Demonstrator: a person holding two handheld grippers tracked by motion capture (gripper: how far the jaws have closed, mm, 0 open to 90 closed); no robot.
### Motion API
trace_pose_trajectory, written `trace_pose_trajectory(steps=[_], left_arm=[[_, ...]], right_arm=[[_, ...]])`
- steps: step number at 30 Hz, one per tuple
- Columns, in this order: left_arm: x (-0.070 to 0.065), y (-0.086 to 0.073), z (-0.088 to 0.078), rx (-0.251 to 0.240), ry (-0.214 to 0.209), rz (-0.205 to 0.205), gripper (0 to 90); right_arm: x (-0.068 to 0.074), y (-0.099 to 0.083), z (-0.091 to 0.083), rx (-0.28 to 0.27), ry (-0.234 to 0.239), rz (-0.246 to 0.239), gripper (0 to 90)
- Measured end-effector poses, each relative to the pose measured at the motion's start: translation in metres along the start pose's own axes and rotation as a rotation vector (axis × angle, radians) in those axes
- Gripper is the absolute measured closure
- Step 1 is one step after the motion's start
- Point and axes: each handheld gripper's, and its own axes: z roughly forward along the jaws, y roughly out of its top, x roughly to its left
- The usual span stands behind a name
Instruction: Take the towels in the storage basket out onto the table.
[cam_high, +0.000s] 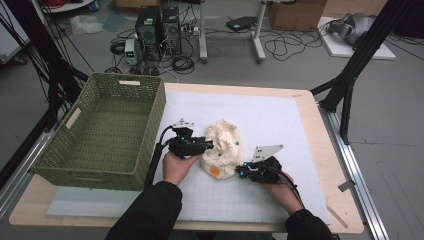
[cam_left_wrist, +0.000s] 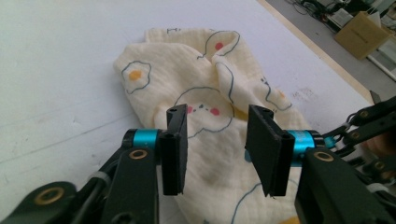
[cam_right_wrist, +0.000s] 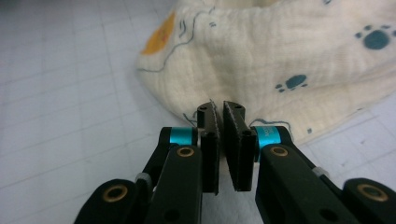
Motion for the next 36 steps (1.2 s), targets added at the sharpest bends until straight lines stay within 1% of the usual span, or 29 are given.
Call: trace_pose_trajectory(steps=[4, 5, 7, 10, 13, 15, 16, 17, 19, 21, 23, 24, 25, 26, 28, 29, 30, 32, 33, 34, 36], left_arm=[[0.004, -0.004, -0.003, -0.008, 0.006, -0.008, 61.5], [0.004, -0.004, -0.003, -0.01, 0.008, -0.011, 62.1], [0.005, -0.005, -0.004, -0.011, 0.004, -0.009, 62.2], [0.004, -0.007, -0.003, -0.008, -0.004, -0.01, 62.4], [0.004, -0.009, -0.001, 0.008, 0.003, 0.009, 62.3], [0.003, -0.011, 0.002, 0.017, 0.003, 0.008, 62.0], [0.003, -0.011, 0.004, 0.023, 0.007, 0.011, 61.6], [0.002, -0.012, 0.005, 0.027, 0.009, 0.015, 60.7], [0.002, -0.013, 0.01, 0.03, -0.002, -0.001, 60.2], [0.001, -0.013, 0.017, 0.036, -0.005, -0.012, 59.3], [-0.002, -0.014, 0.026, 0.054, 0.009, -0.008, 59.5], [-0.003, -0.015, 0.029, 0.06, 0.015, -0.009, 59.6], [-0.004, -0.016, 0.033, 0.065, 0.018, -0.013, 59.7], [-0.004, -0.017, 0.037, 0.071, 0.028, -0.018, 60.8], [-0.006, -0.019, 0.043, 0.087, 0.051, -0.013, 64.7], [-0.006, -0.02, 0.047, 0.097, 0.063, -0.012, 66.7], [-0.007, -0.02, 0.047, 0.089, 0.077, -0.002, 69.3], [-0.008, -0.02, 0.049, 0.09, 0.111, 0.016, 78.6], [-0.008, -0.02, 0.049, 0.091, 0.115, 0.022, 82.7], [-0.007, -0.02, 0.048, 0.092, 0.112, 0.024, 83.9], [-0.007, -0.02, 0.048, 0.095, 0.109, 0.035, 85.7]], right_arm=[[-0.001, 0.001, -0.025, -0.06, -0.023, 0.009, 85.3], [-0.001, 0.001, -0.033, -0.081, -0.03, 0.02, 85.3], [-0.002, -0.001, -0.043, -0.099, -0.036, 0.026, 85.3], [0.001, -0.007, -0.059, -0.103, -0.054, 0.03, 85.2], [0.0, -0.016, -0.072, -0.097, -0.088, 0.043, 85.2], [-0.004, -0.024, -0.079, -0.08, -0.114, 0.067, 85.1], [-0.006, -0.027, -0.081, -0.057, -0.131, 0.077, 85.0], [-0.01, -0.033, -0.082, -0.04, -0.141, 0.091, 84.9], [-0.014, -0.04, -0.08, -0.021, -0.144, 0.115, 84.0], [-0.016, -0.042, -0.077, -0.014, -0.151, 0.132, 79.5], [-0.016, -0.04, -0.076, -0.042, -0.135, 0.13, 72.2], [-0.014, -0.037, -0.077, -0.05, -0.144, 0.115, 69.2], [-0.013, -0.036, -0.077, -0.065, -0.135, 0.111, 64.3], [-0.013, -0.034, -0.077, -0.083, -0.128, 0.114, 61.3], [-0.012, -0.033, -0.074, -0.093, -0.111, 0.113, 57.6], [-0.012, -0.032, -0.071, -0.081, -0.103, 0.109, 57.2], [-0.011, -0.032, -0.067, -0.056, -0.101, 0.102, 57.2], [-0.011, -0.032, -0.058, -0.021, -0.092, 0.088, 58.9], [-0.011, -0.031, -0.053, -0.001, -0.091, 0.086, 60.8], [-0.012, -0.031, -0.049, 0.019, -0.099, 0.07, 62.8], [-0.013, -0.03, -0.043, 0.049, -0.102, 0.062, 66.5]])
